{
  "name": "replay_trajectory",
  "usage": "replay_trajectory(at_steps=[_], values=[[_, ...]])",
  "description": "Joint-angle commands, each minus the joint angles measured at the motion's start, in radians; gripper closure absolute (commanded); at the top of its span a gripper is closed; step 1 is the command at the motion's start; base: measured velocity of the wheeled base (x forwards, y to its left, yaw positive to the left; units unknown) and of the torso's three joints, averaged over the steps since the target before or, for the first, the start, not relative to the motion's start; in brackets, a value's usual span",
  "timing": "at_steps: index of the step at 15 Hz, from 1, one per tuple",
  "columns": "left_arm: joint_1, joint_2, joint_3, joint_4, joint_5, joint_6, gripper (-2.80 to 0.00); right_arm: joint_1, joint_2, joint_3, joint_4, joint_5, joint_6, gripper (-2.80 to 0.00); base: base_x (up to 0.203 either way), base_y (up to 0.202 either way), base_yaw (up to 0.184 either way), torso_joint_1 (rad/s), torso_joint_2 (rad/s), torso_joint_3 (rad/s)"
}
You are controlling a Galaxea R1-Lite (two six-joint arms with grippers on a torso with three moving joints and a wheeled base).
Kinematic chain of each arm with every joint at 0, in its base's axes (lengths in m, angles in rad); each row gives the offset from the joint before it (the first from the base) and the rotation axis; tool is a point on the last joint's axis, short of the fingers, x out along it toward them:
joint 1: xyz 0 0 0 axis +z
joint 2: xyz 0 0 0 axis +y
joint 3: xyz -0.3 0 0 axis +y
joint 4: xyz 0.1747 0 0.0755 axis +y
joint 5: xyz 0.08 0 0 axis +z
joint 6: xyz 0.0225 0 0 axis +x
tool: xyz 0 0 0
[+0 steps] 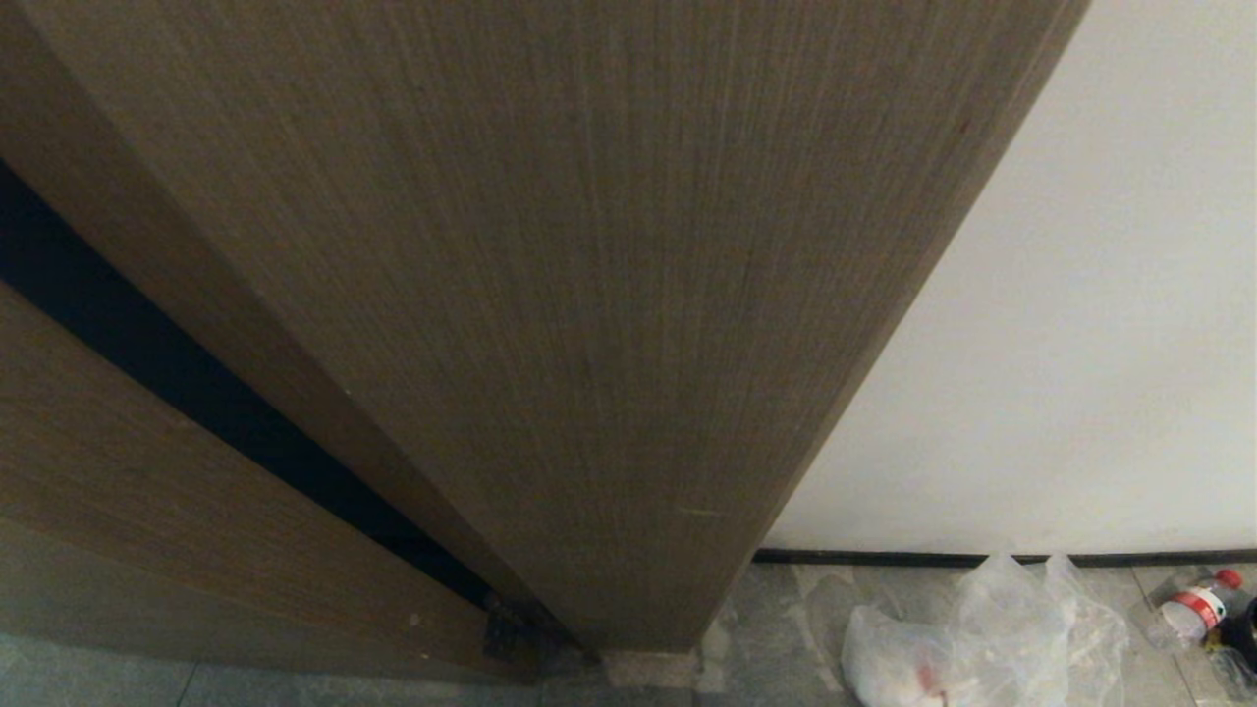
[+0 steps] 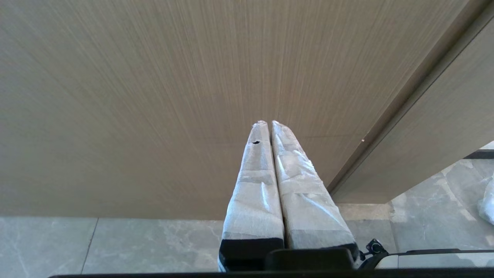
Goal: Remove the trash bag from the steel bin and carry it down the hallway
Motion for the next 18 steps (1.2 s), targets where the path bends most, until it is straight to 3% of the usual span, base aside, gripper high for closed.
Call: replay_trajectory(at_steps=[1, 18], values=[[0.0, 0.0, 0.0, 0.0, 0.0, 0.0, 0.0, 0.001, -0.03, 0.017, -0.007, 0.006, -0.002, 0.0, 0.0, 0.0, 0.0, 0.0, 0.0, 0.0], [0.0, 0.0, 0.0, -0.001, 0.0, 0.0, 0.0, 0.001, -0.028, 0.015, -0.01, 0.002, 0.022, 0.0, 0.0, 0.0, 0.0, 0.0, 0.0, 0.0]])
